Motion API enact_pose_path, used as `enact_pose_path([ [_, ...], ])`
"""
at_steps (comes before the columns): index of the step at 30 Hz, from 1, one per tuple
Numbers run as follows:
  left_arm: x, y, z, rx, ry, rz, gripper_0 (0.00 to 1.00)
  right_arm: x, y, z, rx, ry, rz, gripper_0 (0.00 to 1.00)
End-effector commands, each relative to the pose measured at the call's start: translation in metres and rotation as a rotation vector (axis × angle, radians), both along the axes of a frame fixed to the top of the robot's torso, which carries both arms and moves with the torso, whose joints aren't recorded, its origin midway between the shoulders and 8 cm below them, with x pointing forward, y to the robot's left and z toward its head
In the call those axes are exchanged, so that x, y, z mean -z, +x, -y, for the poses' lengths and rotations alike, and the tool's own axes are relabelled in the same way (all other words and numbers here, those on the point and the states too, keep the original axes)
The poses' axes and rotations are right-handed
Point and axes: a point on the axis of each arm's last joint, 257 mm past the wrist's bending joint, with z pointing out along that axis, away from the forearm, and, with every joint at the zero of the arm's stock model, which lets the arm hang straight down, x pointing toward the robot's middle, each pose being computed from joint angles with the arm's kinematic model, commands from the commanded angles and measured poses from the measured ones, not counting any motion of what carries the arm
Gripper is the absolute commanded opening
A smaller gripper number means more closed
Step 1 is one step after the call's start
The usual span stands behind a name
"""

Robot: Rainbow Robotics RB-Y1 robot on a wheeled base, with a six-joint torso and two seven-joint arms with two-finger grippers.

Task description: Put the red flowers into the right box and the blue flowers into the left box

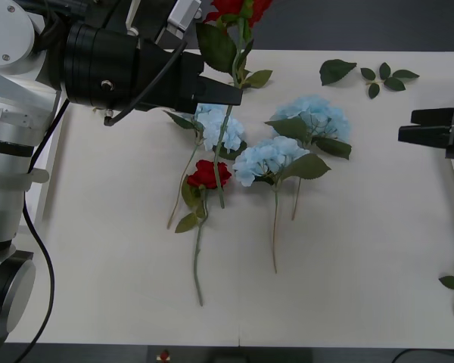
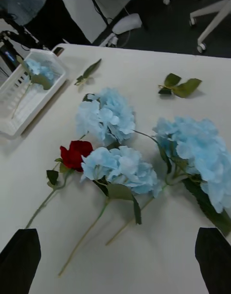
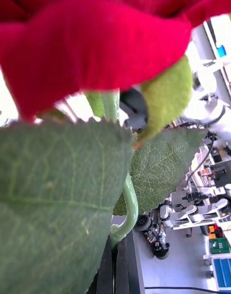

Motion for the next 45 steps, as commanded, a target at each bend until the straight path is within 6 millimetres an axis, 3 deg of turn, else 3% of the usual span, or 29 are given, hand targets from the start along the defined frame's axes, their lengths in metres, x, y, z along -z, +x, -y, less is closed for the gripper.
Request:
enact_pose_path([
  [1, -0.026, -0.003, 0.007, 0.034, -0.007, 0.103, 0.0, -0.011, -0.028, -0.053, -0.062, 0.127, 0.076, 0.93],
  [8, -0.026, -0.003, 0.007, 0.034, -0.007, 0.103, 0.0, -0.013, -0.049, -0.095, -0.038, 0.338, 0.035, 0.94],
  [15, -0.026, -0.003, 0.007, 0.034, -0.007, 0.103, 0.0, -0.022, -0.047, -0.122, -0.042, 0.468, 0.052, 0.94],
  [28, -0.026, -0.003, 0.007, 0.034, -0.007, 0.103, 0.0, -0.033, -0.048, -0.205, -0.098, 0.564, 0.049, 0.93],
  [34, -0.026, -0.003, 0.007, 0.034, -0.007, 0.103, 0.0, -0.032, -0.056, -0.233, -0.116, 0.582, 0.02, 0.93],
  [45, -0.026, -0.003, 0.007, 0.034, -0.007, 0.103, 0.0, -0.052, -0.07, -0.273, -0.197, 0.637, 0.017, 0.93],
])
